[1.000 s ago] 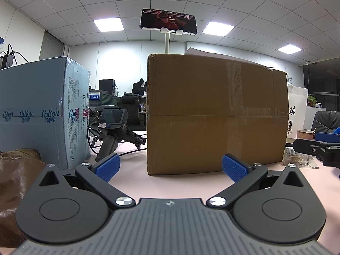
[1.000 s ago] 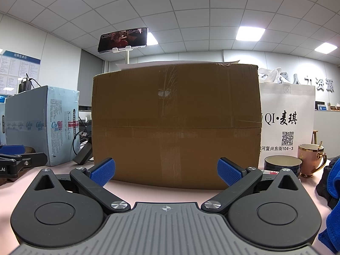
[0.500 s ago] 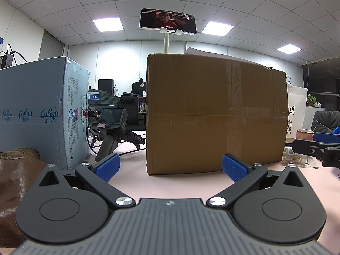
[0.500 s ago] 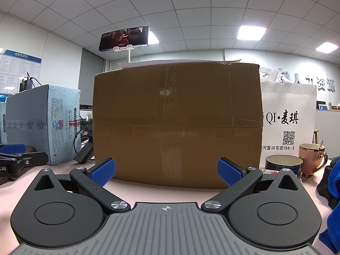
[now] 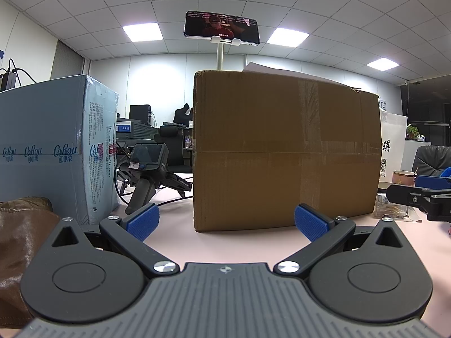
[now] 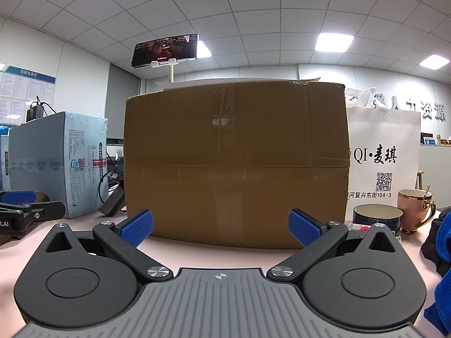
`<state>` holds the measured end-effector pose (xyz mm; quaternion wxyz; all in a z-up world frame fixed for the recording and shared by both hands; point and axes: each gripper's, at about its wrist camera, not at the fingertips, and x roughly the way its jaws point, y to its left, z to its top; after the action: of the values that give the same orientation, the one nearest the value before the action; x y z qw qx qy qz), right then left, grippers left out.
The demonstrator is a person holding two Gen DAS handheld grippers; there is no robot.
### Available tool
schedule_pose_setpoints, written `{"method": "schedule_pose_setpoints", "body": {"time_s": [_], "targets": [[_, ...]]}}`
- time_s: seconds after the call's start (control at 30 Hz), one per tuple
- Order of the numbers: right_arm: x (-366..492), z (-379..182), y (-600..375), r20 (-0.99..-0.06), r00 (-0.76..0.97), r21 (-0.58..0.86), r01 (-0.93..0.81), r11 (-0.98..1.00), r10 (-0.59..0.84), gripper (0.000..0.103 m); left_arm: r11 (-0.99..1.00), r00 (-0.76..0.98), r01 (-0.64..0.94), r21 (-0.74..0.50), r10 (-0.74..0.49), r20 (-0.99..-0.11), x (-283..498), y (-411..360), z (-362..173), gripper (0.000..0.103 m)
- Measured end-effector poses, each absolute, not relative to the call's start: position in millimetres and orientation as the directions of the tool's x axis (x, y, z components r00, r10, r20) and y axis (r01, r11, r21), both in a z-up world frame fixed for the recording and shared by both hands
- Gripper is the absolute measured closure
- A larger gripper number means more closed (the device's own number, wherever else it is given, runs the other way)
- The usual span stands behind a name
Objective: Organize soft objects
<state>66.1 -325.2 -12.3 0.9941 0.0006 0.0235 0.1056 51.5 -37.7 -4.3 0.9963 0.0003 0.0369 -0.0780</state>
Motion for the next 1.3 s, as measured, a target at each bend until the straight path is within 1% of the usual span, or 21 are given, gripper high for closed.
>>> {"method": "schedule_pose_setpoints", "body": {"time_s": [1.3], "targets": [[67.0, -11.9, -325.0, -0.057, 0.975, 0.004, -0.215, 0.977, 0.215, 0.0, 0.987, 0.984, 0.16, -0.003, -0.16, -0.076, 53.1, -37.9, -4.3, 0.0]]}}
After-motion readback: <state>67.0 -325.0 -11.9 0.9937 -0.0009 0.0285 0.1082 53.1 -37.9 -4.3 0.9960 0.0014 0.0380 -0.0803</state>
